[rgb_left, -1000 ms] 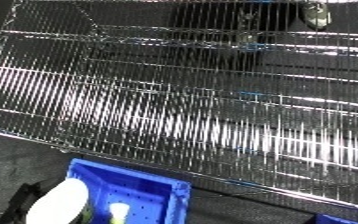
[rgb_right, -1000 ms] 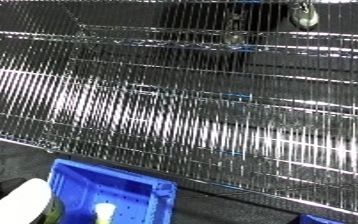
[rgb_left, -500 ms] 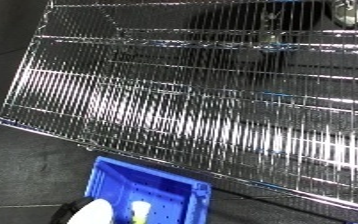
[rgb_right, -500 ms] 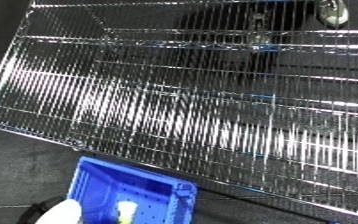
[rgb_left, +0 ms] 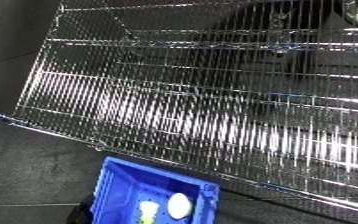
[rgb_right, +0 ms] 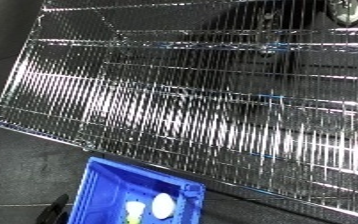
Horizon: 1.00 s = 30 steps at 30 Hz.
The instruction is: Pick up the object and place it into the box
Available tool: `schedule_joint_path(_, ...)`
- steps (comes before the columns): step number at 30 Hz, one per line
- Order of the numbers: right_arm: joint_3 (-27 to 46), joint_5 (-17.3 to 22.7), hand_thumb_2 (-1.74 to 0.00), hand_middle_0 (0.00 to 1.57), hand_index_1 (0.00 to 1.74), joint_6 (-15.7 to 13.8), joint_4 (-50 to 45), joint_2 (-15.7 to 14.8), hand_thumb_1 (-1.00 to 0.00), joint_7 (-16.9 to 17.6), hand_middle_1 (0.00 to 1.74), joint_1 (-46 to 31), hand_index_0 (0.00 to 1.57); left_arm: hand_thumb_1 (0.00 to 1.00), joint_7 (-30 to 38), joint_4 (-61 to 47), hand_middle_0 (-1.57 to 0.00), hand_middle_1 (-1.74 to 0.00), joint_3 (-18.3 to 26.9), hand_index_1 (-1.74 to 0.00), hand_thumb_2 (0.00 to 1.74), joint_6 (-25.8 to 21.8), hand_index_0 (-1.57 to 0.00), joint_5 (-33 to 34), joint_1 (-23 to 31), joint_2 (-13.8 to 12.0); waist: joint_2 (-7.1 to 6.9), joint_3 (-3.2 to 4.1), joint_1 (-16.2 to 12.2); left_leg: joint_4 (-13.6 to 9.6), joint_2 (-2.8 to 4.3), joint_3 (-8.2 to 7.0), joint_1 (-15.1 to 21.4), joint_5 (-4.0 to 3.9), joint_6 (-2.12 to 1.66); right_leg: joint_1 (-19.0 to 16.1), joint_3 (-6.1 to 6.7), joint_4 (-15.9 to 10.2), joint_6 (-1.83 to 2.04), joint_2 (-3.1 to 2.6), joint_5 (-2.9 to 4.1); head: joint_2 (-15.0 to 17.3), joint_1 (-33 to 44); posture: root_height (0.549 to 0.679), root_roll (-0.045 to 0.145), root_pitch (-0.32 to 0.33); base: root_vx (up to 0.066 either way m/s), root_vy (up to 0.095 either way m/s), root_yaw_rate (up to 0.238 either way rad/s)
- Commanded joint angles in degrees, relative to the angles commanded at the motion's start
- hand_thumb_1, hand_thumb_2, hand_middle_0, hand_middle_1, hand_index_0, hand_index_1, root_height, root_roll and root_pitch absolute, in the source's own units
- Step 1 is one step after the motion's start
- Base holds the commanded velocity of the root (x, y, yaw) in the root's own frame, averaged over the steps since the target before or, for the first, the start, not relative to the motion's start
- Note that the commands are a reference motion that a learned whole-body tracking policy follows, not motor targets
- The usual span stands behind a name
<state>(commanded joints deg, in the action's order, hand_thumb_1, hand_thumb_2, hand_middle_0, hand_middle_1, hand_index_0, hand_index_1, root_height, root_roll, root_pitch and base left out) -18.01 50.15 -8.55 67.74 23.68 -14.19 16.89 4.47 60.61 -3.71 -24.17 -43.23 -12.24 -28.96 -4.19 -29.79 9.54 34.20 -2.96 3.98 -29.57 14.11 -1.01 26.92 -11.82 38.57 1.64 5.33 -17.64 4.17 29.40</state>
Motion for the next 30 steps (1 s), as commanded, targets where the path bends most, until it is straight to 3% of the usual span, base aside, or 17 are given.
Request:
schedule_joint_path(10,-0.15,0.13,0.0,0.0,0.0,0.58,-0.47,-0.08,0.0,0.68,0.0,0.74,0.0,0.0,-2.62,0.66,0.0,0.0,-0.54,0.0,0.0,1.42,0.0,0.19,0.13,0.56,0.0,0.0,0.07,0.37,-0.21,0.02,0.05,0.33,0.07,-0.27,-0.06,-0.03,-0.13,-0.01,-0.09,1.67,-0.72,0.645,0.031,0.113,0.003,-0.004,-0.002)
schedule_joint_path(21,0.06,0.63,0.0,0.0,0.0,0.08,-0.31,-0.61,0.0,0.23,0.0,0.52,0.0,0.0,-4.94,2.2,0.0,0.0,-2.12,0.0,0.0,3.71,0.0,2.86,-1.49,0.05,-0.4,0.0,-0.42,-0.64,0.27,-0.24,1.04,0.04,-0.02,-0.92,0.26,-1.05,0.17,-0.12,0.45,5.12,-5.21,0.646,0.028,0.108,-0.015,-0.021,-0.037)
schedule_joint_path(25,0.19,0.2,0.0,0.0,0.0,0.54,-0.07,-0.6,0.0,0.51,0.0,1.73,0.0,0.0,-6.55,2.97,0.0,0.0,-3.68,0.0,0.0,5.76,0.0,4.73,-1.98,0.62,-0.05,0.0,-1.05,-0.73,0.63,-0.68,1.48,-0.03,-0.06,-1.0,0.87,-1.71,0.4,-0.3,1.17,9.42,-13.02,0.647,0.028,0.106,-0.054,0.006,-0.146)
schedule_joint_path(30,0.33,-1.6,0.0,0.0,0.0,2.33,0.68,0.07,0.0,1.61,0.0,4.54,0.0,0.0,-7.78,3.75,0.0,0.0,-5.73,0.0,0.0,6.83,0.0,4.21,-2.77,2.45,1.26,0.0,-2.39,-0.59,1.04,-1.34,2.19,-0.19,-0.38,-1.27,1.99,-2.59,0.5,-0.52,1.95,14.86,-23.36,0.649,0.032,0.096,-0.054,0.076,-0.154)
